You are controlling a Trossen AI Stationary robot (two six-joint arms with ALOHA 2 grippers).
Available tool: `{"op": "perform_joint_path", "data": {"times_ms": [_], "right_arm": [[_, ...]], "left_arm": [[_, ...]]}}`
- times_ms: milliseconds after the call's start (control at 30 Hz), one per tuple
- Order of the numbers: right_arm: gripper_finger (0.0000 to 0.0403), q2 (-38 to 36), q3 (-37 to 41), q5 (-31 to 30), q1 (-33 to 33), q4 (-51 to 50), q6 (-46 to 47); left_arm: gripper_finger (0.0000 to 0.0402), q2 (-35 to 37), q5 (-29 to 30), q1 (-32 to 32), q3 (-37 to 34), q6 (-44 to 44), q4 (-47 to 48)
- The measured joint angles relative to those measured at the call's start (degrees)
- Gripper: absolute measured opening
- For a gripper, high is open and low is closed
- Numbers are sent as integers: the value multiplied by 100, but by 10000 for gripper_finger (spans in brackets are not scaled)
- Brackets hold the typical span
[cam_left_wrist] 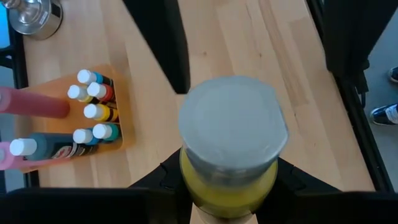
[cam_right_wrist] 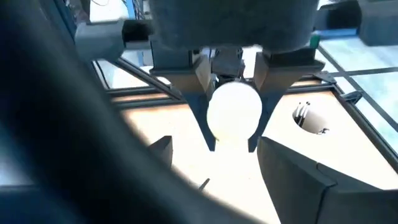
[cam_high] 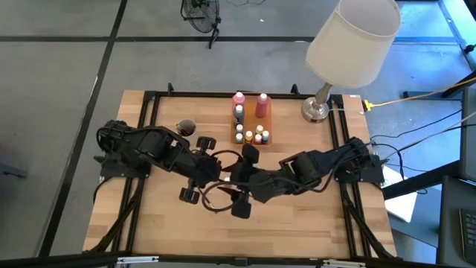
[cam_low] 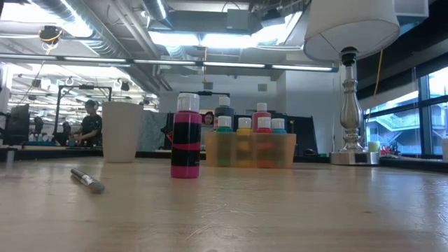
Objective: Pick & Place Paint Supplies
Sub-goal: Put the small light yellow paint bottle into the orange bin
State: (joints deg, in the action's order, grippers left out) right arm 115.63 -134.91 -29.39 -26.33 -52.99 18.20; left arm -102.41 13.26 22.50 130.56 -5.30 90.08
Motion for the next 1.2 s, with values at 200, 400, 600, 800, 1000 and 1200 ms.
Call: {"op": "perform_joint_path", "data": {"times_ms": [200, 400, 600, 800, 1000, 1200], "right_arm": [[238, -18, 0, 3, 11, 307, -276], [254, -24, 0, 128, 96, 254, -130], [287, -24, 0, 131, 111, 308, -261], [299, -24, 0, 107, 182, 457, -453], [292, 20, 0, 105, 238, 457, -562], [281, 108, -4, 238, 314, 555, -757]], "left_arm": [[114, 2, 4, 4, 0, 64, -26], [114, 2, 9, 2, 0, 179, -14], [115, 2, 30, -6, 0, 320, -13], [114, 2, 102, -15, 0, 510, -15], [115, 2, 218, -86, -1, 553, -9], [115, 2, 214, -129, -13, 570, 31]]}}
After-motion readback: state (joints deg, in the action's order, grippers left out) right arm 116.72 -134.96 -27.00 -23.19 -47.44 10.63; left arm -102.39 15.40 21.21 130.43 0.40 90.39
